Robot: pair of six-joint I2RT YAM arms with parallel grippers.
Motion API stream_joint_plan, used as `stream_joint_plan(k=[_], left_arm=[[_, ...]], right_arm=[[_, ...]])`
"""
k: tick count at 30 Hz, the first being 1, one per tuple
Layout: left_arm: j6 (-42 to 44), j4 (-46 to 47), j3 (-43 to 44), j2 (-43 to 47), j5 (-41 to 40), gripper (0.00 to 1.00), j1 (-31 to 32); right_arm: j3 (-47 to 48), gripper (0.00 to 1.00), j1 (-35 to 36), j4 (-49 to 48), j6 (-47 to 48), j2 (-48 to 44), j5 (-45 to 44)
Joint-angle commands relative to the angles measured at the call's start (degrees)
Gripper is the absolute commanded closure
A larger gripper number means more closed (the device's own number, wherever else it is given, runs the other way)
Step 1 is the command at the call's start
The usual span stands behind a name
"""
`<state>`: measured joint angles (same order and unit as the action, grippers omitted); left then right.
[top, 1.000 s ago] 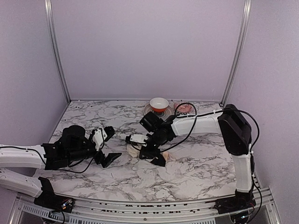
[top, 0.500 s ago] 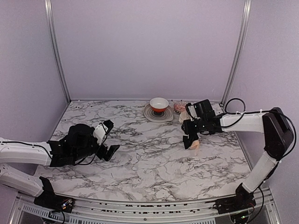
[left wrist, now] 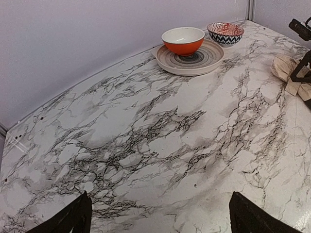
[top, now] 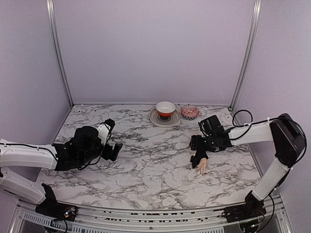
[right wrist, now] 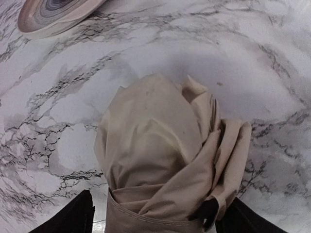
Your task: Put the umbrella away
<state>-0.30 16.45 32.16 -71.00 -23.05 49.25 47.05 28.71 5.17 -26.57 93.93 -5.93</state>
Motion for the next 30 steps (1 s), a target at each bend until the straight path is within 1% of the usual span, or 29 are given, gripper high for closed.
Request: stream_joint_plan(k=[1, 2, 6, 8, 10, 12, 14, 19, 20, 23, 25, 26, 30], left_arm=[[0.1, 0.5, 1.2, 0.3, -0.7, 0.01, -0.4], [0.2, 0.4, 1.0, 0.5, -0.8, 0.01, -0.4], [0.0, 0.5, 0.1, 1.7, -1.6, 0.01, -0.9], [-0.9, 0.5, -0.1, 2.2, -2.5, 0.01, -1.8], [-1.9, 0.5, -0.3, 2.5, -3.3, 0.01, -3.3], [-2.6, 0.5, -0.5, 2.7, -4.0, 0.01, -5.8], [-3.2, 0.6, -0.7, 2.9, -4.7, 0.01, -9.1], [-6.6, 2.0, -2.8, 4.5, -8.6, 0.01, -20.8], [-7.5, 3.3, -3.7, 5.3, -8.7, 0.01, -23.8], [-8.6, 8.2, -7.7, 7.1, -10.0, 0.01, -28.4], [-7.4, 12.3, -9.9, 7.5, -13.2, 0.01, -29.9], [-6.7, 14.6, -10.8, 7.4, -14.5, 0.01, -30.4], [-4.5, 18.7, -12.1, 6.9, -16.3, 0.01, -31.2]], right_arm=[[5.3, 0.02, 0.3, 1.1, 2.5, -0.8, -0.9], [6.1, 0.01, 0.3, 1.8, 3.7, -1.4, -1.0], [9.1, 0.0, -0.1, 4.6, 10.0, -6.2, -4.3], [9.1, 0.0, -1.1, 3.7, 14.2, -9.9, -5.2], [7.7, 0.0, -3.2, 1.1, 16.1, -14.2, -5.2], [4.5, 0.0, -6.2, -2.9, 16.8, -19.0, -5.4], [-0.3, 0.0, -10.6, -8.0, 16.5, -23.7, -5.6], [-12.6, 0.0, -18.8, -19.4, 14.2, -32.2, -10.3], [-15.8, 0.0, -19.6, -21.7, 13.8, -33.1, -11.8], [-21.9, 0.0, -20.0, -29.8, 13.2, -33.5, -18.4], [-25.1, 0.0, -20.0, -35.4, 7.7, -32.1, -25.4], [-25.7, 0.0, -20.0, -36.5, 7.3, -31.3, -26.6], [-25.9, 0.0, -20.0, -36.6, 5.8, -28.7, -28.9]])
